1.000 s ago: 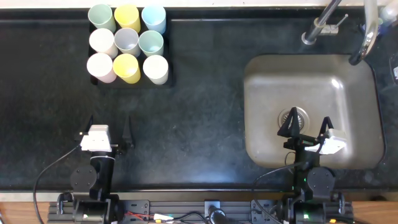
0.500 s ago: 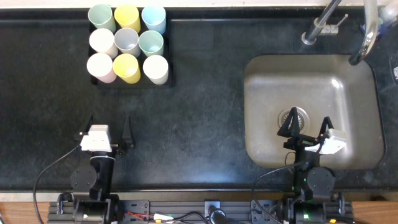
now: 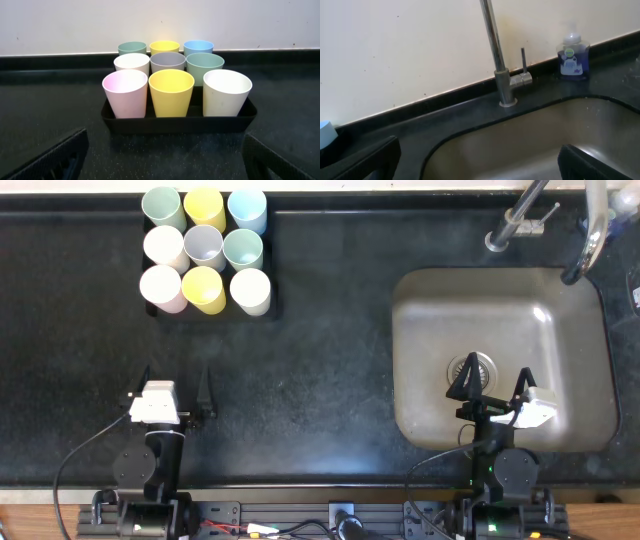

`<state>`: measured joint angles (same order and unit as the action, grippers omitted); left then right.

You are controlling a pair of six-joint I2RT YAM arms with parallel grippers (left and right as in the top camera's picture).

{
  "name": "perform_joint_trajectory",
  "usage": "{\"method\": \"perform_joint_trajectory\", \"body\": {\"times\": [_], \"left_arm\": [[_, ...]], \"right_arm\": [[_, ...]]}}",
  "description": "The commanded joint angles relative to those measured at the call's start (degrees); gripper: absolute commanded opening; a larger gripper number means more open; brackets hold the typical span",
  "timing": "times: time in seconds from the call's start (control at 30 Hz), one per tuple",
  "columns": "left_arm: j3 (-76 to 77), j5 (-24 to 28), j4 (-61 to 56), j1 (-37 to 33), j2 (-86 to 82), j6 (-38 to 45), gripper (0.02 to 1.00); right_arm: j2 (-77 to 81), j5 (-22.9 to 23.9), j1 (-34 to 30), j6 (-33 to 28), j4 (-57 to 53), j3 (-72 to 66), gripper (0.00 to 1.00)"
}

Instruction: Store Cups

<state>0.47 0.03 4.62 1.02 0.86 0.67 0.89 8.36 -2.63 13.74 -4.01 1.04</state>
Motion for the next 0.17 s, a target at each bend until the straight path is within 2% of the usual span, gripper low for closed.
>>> {"method": "perform_joint_trajectory", "body": {"times": [0.03, 0.17], "left_arm": [[-0.02, 0.5, 0.22, -0.15, -0.48, 1.27, 0.998], [-0.02, 0.5, 0.22, -0.15, -0.48, 1.27, 1.0]], "right_arm": [[-0.68, 0.04, -0.35, 0.42, 0.22, -0.79, 0.998], [-0.68, 0.04, -0.35, 0.42, 0.24, -0.79, 0.998]]}}
